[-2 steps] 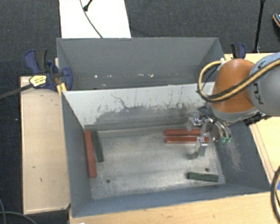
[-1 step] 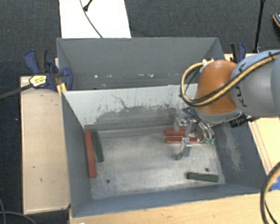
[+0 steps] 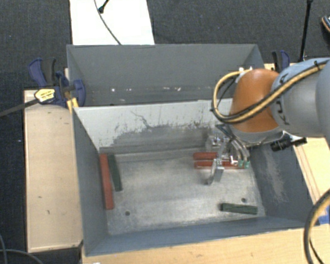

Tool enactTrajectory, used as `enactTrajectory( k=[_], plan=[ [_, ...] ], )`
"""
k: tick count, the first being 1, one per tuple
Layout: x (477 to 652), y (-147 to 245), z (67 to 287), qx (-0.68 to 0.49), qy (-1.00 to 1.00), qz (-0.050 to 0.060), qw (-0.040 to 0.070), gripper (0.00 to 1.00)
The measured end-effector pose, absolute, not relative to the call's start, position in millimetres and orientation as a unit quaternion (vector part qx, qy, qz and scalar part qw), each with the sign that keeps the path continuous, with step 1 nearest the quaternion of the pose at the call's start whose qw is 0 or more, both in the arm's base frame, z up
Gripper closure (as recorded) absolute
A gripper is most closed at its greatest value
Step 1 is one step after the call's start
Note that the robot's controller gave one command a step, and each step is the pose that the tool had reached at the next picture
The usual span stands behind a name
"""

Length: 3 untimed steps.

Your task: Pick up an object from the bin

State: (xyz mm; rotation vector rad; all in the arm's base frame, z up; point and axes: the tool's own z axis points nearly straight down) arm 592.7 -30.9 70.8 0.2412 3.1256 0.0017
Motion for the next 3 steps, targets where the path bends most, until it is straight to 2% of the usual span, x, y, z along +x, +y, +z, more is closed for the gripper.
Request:
enactTrajectory(
  k=[1,2,3],
  plan=[
    [592.8,-31.2,71.5,0.075,0.997,0.0,0.003,1.0],
    [565.7,-29.2,180.1,0.094,0.996,0.0,0.005,1.0],
    [565.1,-15.8,360.0,0.08,0.997,0.001,0.007,1.0]
  ],
)
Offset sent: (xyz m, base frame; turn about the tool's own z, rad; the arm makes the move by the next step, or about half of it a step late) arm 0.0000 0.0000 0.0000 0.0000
